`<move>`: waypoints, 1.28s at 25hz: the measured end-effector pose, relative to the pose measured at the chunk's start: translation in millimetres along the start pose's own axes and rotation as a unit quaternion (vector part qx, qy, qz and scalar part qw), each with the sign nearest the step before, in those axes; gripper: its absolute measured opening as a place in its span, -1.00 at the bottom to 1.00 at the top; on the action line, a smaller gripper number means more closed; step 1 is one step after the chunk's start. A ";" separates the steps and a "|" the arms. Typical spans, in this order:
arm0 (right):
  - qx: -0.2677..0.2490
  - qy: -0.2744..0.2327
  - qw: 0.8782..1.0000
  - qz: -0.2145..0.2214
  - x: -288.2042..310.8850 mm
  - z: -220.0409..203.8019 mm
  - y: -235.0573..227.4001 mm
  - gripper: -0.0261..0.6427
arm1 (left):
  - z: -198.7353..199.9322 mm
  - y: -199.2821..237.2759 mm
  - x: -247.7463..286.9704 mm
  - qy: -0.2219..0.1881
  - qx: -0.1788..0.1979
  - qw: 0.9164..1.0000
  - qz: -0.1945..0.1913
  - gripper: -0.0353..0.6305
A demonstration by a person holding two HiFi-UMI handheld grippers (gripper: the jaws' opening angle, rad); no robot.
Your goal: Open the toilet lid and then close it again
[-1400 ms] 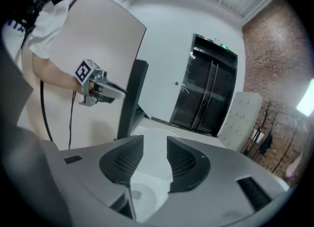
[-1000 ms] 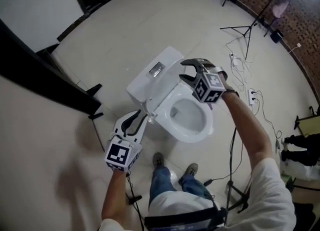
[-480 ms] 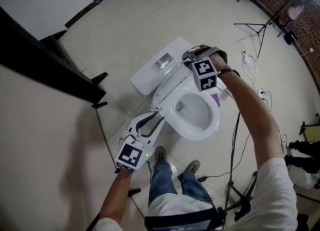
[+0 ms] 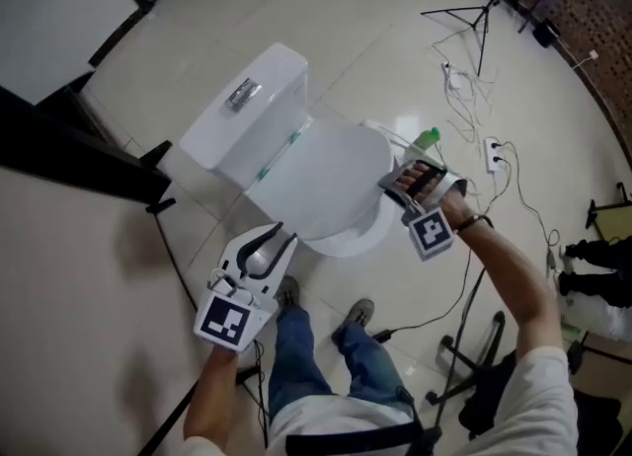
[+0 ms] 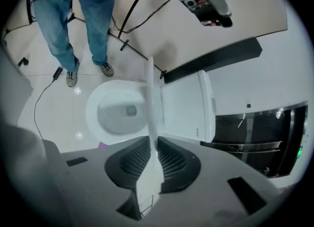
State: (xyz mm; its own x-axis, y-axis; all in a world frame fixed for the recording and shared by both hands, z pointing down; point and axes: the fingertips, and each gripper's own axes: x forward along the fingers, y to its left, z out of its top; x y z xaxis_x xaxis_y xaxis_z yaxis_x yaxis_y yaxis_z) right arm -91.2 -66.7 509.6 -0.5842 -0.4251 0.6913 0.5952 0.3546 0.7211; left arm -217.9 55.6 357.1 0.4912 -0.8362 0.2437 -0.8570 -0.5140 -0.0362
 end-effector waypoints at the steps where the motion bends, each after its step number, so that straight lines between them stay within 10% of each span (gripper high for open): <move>1: 0.011 -0.002 1.000 -0.009 -2.4 -0.3 28.4 -0.78 | -5.0 -12.2 6.2 -0.004 0.000 1.000 0.000 -0.62; 10: 0.031 -0.003 0.998 -0.050 37.1 -14.0 196.7 -0.72 | -102.7 -87.0 63.4 -0.002 -0.036 0.999 0.008 -0.62; 21: 0.045 -0.010 0.974 0.224 108.0 -4.1 335.8 -0.09 | -156.9 -109.0 75.4 0.022 -0.044 0.999 0.006 -0.62; 26: 0.070 -0.010 0.969 0.237 116.4 1.9 350.2 -0.07 | -163.7 -105.1 75.6 0.033 -0.048 0.998 0.010 -0.62; 32: 0.246 -0.006 0.949 0.196 71.3 8.8 289.8 -0.07 | -127.5 -97.9 70.9 0.029 -0.043 0.999 0.005 -0.62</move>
State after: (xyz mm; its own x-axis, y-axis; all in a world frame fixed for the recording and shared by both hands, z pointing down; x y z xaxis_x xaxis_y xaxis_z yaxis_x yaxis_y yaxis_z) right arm 34.8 13.1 768.3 -0.3791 -0.1708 0.9094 0.4398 0.8315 0.3395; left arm -119.0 71.0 501.4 0.4746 -0.8278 0.2992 -0.8734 -0.4850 0.0435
